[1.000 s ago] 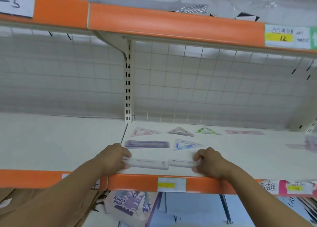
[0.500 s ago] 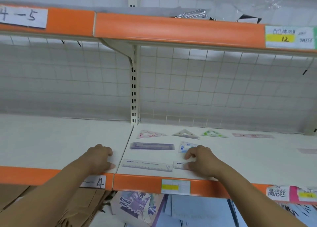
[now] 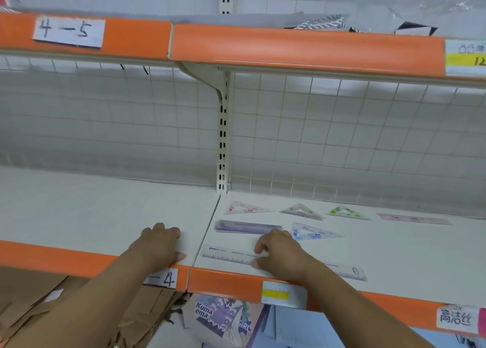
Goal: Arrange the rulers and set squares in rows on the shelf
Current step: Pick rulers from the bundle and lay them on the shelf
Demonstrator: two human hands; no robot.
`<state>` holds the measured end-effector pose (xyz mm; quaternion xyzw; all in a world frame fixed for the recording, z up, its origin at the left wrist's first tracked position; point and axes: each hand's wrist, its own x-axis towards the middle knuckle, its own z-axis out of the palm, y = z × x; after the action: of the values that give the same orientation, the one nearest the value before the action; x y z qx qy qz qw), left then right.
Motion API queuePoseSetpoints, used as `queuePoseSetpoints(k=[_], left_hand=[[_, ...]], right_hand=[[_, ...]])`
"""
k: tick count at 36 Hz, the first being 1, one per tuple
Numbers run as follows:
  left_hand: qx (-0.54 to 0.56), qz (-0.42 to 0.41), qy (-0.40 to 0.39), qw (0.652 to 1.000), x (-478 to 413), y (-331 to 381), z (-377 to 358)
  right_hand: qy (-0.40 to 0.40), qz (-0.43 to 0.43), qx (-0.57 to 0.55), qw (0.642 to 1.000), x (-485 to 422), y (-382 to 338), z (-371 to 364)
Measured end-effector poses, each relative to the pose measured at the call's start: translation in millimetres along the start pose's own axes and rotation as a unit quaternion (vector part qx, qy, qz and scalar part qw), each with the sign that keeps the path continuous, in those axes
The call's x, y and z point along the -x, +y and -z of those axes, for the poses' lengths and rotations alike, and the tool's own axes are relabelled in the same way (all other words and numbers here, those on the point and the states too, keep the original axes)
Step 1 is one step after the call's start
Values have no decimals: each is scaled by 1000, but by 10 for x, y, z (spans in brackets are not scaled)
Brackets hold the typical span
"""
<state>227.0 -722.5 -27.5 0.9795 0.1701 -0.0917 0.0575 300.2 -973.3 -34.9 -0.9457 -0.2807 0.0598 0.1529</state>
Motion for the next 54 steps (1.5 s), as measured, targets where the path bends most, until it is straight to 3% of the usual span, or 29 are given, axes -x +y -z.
queuePoseSetpoints(k=[18, 29, 40, 54], left_hand=[[-34, -32, 11, 999, 49, 271, -48], [-28, -26, 25, 999, 75, 300, -85], [-29, -30, 49, 998, 100, 406, -147], [-64, -31, 71, 995, 135, 484, -164]], right_hand=[[-14, 14, -53, 998, -39, -10, 7], [50, 5, -86, 995, -99, 52, 135], [46, -23, -188, 981, -290, 40, 197], [67, -21, -44, 997, -596, 191, 126]])
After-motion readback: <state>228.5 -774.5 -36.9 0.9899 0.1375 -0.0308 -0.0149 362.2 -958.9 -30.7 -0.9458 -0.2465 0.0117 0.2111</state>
